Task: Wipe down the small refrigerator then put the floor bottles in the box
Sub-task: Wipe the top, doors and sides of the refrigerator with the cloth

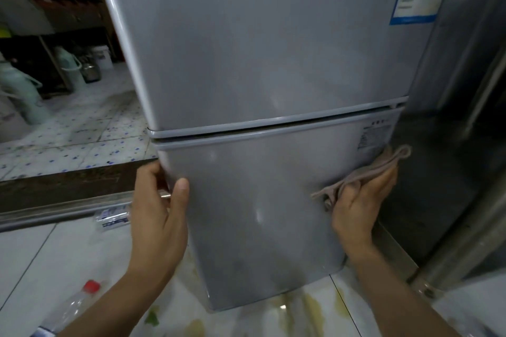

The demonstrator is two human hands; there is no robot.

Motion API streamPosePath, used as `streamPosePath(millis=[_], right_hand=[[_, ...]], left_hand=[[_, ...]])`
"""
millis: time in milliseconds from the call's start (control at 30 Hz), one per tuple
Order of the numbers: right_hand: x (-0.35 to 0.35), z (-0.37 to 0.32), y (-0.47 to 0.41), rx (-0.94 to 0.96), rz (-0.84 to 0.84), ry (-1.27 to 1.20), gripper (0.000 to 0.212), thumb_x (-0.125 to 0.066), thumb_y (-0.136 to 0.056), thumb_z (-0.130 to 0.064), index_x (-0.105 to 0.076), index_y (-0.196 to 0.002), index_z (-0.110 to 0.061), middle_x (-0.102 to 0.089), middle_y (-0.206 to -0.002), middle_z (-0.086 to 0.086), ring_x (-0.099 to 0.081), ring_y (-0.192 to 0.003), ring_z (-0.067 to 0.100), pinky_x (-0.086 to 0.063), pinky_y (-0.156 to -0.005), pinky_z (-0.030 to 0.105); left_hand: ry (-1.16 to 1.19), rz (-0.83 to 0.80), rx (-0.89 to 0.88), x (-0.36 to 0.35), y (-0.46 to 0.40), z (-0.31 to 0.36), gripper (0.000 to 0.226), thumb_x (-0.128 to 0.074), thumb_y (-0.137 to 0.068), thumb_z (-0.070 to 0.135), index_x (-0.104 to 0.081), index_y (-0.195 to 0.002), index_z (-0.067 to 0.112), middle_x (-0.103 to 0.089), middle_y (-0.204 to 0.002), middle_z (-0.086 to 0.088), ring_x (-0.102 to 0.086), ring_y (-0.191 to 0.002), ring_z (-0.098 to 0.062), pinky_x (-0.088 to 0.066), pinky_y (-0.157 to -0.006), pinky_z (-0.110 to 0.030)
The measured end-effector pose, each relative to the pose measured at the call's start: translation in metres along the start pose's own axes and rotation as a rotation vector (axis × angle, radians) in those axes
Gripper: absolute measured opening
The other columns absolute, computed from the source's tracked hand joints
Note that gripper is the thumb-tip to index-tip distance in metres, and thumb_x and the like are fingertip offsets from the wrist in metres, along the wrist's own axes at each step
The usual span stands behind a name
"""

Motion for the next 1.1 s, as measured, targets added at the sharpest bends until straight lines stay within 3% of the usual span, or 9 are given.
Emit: streamPosePath(millis=[133, 233, 367, 467, 600, 733, 833, 933, 1100], right_hand=[[-0.001, 0.017, 0.020, -0.046, -0.022, 0.015, 0.072, -0.034, -0.086, -0.019, -0.008, -0.143, 0.015, -0.014, -0.150, 0.033, -0.019, -0.140, 0.040, -0.011, -0.119, 0.032], [-0.001, -0.005, 0.008, -0.054, 0.009, 0.008, 0.079, -0.035, -0.082, -0.021, 0.000, -0.146, 0.009, -0.005, -0.155, 0.027, -0.009, -0.144, 0.035, -0.004, -0.120, 0.036], [-0.002, -0.048, -0.006, 0.127, 0.138, 0.069, 0.075, -0.035, -0.084, -0.019, -0.002, -0.144, 0.012, -0.003, -0.154, 0.031, -0.003, -0.144, 0.036, 0.002, -0.120, 0.032], [-0.013, -0.036, 0.027, 0.167, 0.016, 0.207, 0.072, -0.031, -0.090, -0.024, -0.001, -0.144, 0.013, 0.000, -0.153, 0.032, -0.001, -0.145, 0.038, 0.000, -0.120, 0.036], [-0.026, -0.016, 0.091, 0.155, -0.129, 0.306, 0.079, -0.021, -0.095, -0.041, -0.009, -0.136, 0.026, -0.007, -0.146, 0.043, -0.010, -0.138, 0.053, 0.002, -0.119, 0.035], [-0.027, -0.046, 0.082, 0.178, -0.097, 0.214, 0.076, -0.031, -0.089, -0.028, -0.005, -0.138, 0.023, -0.001, -0.147, 0.042, -0.002, -0.140, 0.051, 0.002, -0.119, 0.042], [-0.033, -0.096, 0.063, 0.374, -0.068, 0.111, 0.073, -0.037, -0.088, -0.022, -0.007, -0.141, 0.018, -0.003, -0.148, 0.040, -0.001, -0.141, 0.050, -0.004, -0.117, 0.055], [-0.044, -0.110, 0.061, 0.504, -0.006, 0.154, 0.072, -0.043, -0.084, -0.017, -0.011, -0.141, 0.013, -0.011, -0.147, 0.038, -0.007, -0.139, 0.050, -0.006, -0.117, 0.054], [-0.066, -0.063, 0.149, 0.968, -0.288, 0.442, 0.061, -0.051, -0.078, -0.028, -0.030, -0.131, -0.005, -0.015, -0.145, 0.017, -0.014, -0.136, 0.035, -0.009, -0.116, 0.046]], left_hand=[[0.004, -0.018, 0.026, -0.002, -0.001, -0.006, 0.024, -0.044, -0.088, 0.039, -0.040, -0.101, 0.020, -0.049, -0.088, 0.014, -0.047, -0.076, 0.002, -0.041, -0.069, -0.020], [0.017, -0.035, 0.016, 0.000, 0.000, -0.006, 0.025, -0.045, -0.088, 0.040, -0.041, -0.102, 0.020, -0.049, -0.089, 0.015, -0.048, -0.077, 0.001, -0.040, -0.069, -0.015], [0.029, -0.050, 0.004, 0.000, 0.000, -0.008, 0.019, -0.047, -0.090, 0.035, -0.043, -0.105, 0.023, -0.051, -0.090, 0.017, -0.049, -0.078, 0.007, -0.040, -0.065, -0.005], [-0.013, -0.105, 0.008, 0.001, 0.009, -0.020, 0.029, -0.047, -0.089, 0.030, -0.046, -0.117, 0.024, -0.054, -0.097, 0.012, -0.052, -0.085, 0.007, -0.042, -0.067, -0.004], [-0.071, -0.180, 0.048, -0.002, 0.030, -0.041, 0.034, -0.047, -0.093, 0.029, -0.044, -0.126, 0.029, -0.052, -0.107, 0.013, -0.053, -0.092, 0.001, -0.047, -0.070, -0.018], [-0.075, -0.201, 0.063, -0.004, 0.033, -0.050, 0.026, -0.048, -0.093, 0.027, -0.044, -0.117, 0.036, -0.052, -0.105, 0.022, -0.053, -0.093, 0.005, -0.042, -0.069, -0.014], [-0.060, -0.201, 0.077, -0.003, 0.032, -0.052, 0.021, -0.049, -0.094, 0.029, -0.044, -0.111, 0.040, -0.055, -0.106, 0.015, -0.053, -0.094, 0.007, -0.039, -0.067, -0.008], [-0.033, -0.200, 0.104, -0.004, 0.032, -0.055, 0.022, -0.052, -0.093, 0.026, -0.046, -0.108, 0.041, -0.056, -0.105, 0.019, -0.054, -0.093, 0.007, -0.039, -0.066, -0.009], [0.020, -0.202, 0.117, 0.000, 0.029, -0.051, 0.024, -0.056, -0.090, 0.020, -0.051, -0.108, 0.036, -0.057, -0.101, 0.029, -0.057, -0.090, 0.006, -0.047, -0.066, -0.006]])
Point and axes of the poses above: each hand's wrist, its own y-axis away from the middle knuckle, its own x-axis out of the back of the hand, z = x × y, the point moved 8 cm from there along -y, towards the middle knuckle
